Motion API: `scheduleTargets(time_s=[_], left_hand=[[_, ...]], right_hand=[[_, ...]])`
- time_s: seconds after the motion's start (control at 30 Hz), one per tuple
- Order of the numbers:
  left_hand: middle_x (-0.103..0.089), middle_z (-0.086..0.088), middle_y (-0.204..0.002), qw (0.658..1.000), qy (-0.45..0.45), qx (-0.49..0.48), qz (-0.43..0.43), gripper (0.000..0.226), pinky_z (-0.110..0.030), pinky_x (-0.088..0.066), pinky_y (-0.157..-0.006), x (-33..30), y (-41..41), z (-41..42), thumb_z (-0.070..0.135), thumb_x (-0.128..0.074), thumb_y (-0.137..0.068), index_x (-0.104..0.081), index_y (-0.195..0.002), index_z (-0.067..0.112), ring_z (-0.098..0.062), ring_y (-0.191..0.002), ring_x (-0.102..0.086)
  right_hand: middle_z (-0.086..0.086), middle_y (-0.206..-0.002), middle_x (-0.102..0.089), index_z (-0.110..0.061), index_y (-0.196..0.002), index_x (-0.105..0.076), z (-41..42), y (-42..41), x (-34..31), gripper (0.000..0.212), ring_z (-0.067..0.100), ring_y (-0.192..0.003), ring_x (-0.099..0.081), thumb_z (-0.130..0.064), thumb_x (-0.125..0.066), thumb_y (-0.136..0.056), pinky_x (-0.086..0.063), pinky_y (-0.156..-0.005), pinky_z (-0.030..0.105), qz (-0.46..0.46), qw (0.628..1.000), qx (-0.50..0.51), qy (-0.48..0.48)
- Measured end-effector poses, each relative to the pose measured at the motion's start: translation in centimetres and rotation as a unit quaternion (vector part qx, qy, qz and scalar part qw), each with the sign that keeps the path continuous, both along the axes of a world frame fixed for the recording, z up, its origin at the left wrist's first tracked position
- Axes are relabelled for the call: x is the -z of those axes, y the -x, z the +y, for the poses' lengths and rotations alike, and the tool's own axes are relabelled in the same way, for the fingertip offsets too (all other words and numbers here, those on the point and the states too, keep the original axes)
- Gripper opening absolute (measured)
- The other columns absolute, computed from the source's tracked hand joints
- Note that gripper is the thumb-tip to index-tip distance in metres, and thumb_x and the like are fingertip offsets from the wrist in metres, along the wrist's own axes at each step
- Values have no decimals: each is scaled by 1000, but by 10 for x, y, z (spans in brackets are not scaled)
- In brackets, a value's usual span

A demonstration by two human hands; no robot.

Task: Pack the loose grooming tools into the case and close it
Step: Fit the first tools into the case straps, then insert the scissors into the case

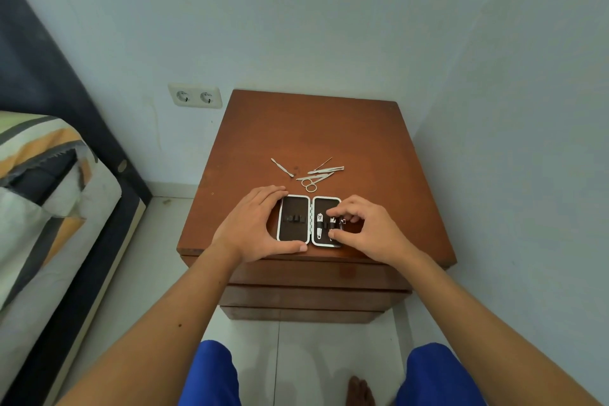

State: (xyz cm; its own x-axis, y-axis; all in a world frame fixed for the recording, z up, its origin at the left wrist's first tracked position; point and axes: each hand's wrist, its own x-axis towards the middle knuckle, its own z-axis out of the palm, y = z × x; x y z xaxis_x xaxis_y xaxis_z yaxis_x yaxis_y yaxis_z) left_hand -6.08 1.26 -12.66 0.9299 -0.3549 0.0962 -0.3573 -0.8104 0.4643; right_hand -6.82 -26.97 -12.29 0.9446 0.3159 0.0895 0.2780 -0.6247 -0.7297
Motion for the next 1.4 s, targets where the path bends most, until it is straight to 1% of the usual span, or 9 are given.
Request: scheduleTargets(time_s=[0.13,0.27,0.4,0.57,0.77,1.0,1.17,1.3,1.4], left_hand=[[-38,9,-165,1000,-3,1,3,122,-32,-24,-125,-1,0,0,94,-69,-64,-38,-159,25,-9,-151,-30],[-37,10,-165,1000,-4,3,5,123,-33,-26,-125,1,-2,1,97,-67,-63,-37,-159,26,-9,-151,-30],[-40,9,-164,1000,2,7,-8,122,-32,-26,-126,1,-3,1,95,-69,-64,-40,-158,23,-8,-149,-32],[-42,8,-162,1000,10,11,-12,121,-34,-29,-126,3,-3,1,95,-69,-64,-42,-157,22,-8,-148,-34],[-41,9,-162,1000,0,13,-14,121,-28,-23,-124,4,-4,2,96,-68,-64,-42,-157,22,-8,-148,-33],[-41,9,-162,1000,0,15,-19,120,-27,-22,-124,3,-4,1,94,-69,-65,-42,-157,21,-8,-147,-33],[-41,8,-163,1000,1,15,-18,121,-29,-23,-124,2,-3,1,94,-69,-65,-42,-157,21,-8,-148,-33],[-40,9,-163,1000,1,13,-15,121,-29,-23,-124,2,-3,0,95,-68,-65,-41,-157,23,-8,-149,-33],[-41,9,-162,1000,2,13,-19,121,-24,-20,-122,2,-3,1,94,-70,-65,-42,-157,21,-8,-148,-33]], right_hand=[[-15,-106,-69,-30,-110,-79,2,-7,-5,27,13,-97,-62,-34,-83,-84,-48,-85,26,-23,1000,14,5],[-14,-100,-69,-32,-106,-80,13,-42,-20,15,10,-93,-60,-31,-77,-92,-45,-84,26,-35,998,39,30],[-10,-98,-66,-35,-110,-79,29,-84,-25,20,15,-92,-59,-32,-79,-90,-46,-84,32,-24,997,-1,73],[-7,-106,-56,-48,-120,-72,38,-112,-28,32,20,-109,-48,-44,-78,-89,-41,-95,38,-19,987,-52,153],[-7,-110,-51,-51,-122,-71,38,-118,-28,33,21,-106,-43,-50,-75,-89,-38,-100,43,-24,970,-101,219],[-7,-113,-55,-42,-120,-74,35,-112,-26,29,18,-106,-44,-47,-73,-92,-38,-96,39,-63,969,-102,216],[-10,-112,-61,-35,-107,-71,37,-111,-28,23,17,-106,-46,-44,-80,-87,-42,-95,39,-63,976,-89,189],[-13,-94,-67,-30,-91,-68,37,-108,-35,22,2,-84,-53,-34,-88,-81,-43,-77,30,-29,988,-67,134],[-6,-82,-72,-27,-89,-69,35,-106,-43,23,6,-66,-56,-27,-90,-79,-45,-69,25,-5,997,-55,50]])
